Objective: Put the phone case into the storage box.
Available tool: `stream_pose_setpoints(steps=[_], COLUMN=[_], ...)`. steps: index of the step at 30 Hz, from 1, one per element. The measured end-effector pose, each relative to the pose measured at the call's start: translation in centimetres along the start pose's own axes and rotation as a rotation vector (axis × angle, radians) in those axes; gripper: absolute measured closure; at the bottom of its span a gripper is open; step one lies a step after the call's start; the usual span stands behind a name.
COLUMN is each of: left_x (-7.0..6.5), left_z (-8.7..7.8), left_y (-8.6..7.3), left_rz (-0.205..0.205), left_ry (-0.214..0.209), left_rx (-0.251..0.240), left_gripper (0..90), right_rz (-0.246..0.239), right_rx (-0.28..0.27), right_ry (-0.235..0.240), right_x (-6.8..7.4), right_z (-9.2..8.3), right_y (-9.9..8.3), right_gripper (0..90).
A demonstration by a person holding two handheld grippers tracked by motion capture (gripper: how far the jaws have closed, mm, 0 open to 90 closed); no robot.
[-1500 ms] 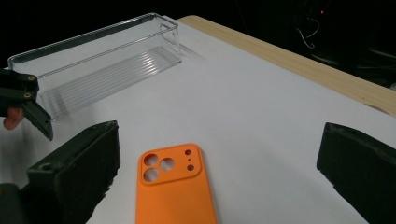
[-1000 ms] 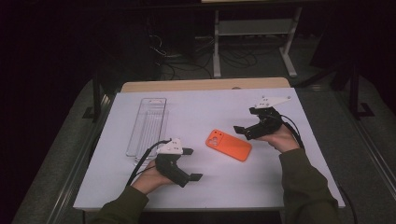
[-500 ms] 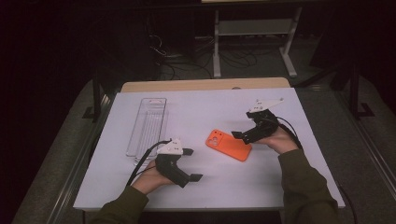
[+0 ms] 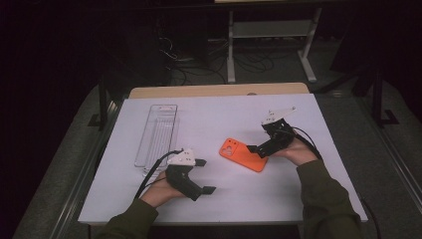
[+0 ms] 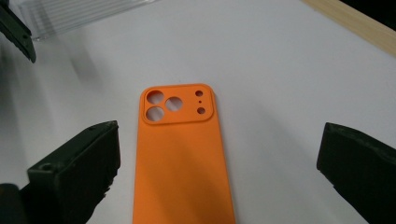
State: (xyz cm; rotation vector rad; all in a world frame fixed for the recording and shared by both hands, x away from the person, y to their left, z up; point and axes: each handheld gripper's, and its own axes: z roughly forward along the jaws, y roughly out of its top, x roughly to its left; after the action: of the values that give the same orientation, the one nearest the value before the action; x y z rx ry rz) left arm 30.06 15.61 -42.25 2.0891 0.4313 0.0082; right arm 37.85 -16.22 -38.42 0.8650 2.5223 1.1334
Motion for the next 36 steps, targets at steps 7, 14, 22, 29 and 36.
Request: stream_pose_setpoints(steps=[7, 14, 22, 29, 36], left_x=[0.0, 0.0, 0.0, 0.0, 0.0], left_z=[0.0, 0.1, 0.1, 0.1, 0.1], left_y=[0.0, 0.0, -0.1, -0.1, -0.1], left_rz=[0.0, -0.002, 0.002, 0.002, 0.0], left_ry=[-0.001, -0.004, -0.002, -0.004, -0.004], left_rx=[0.001, 0.003, 0.003, 0.004, 0.002], left_gripper=[0.9, 0.9, 0.9, 0.9, 0.9], right_rz=[-0.02, -0.023, -0.037, -0.051, -0.059], right_rx=[0.036, 0.093, 0.146, 0.178, 0.203], right_ry=[0.0, 0.019, 0.033, 0.031, 0.038], right_x=[0.1, 0.3, 0.4, 0.6, 0.7], right_z=[0.5, 1.0, 1.5, 2.0, 2.5], right_y=[-0.2, -0.4, -0.7, -0.9, -1.0], right_gripper=[0.0, 0.0, 0.0, 0.0, 0.0])
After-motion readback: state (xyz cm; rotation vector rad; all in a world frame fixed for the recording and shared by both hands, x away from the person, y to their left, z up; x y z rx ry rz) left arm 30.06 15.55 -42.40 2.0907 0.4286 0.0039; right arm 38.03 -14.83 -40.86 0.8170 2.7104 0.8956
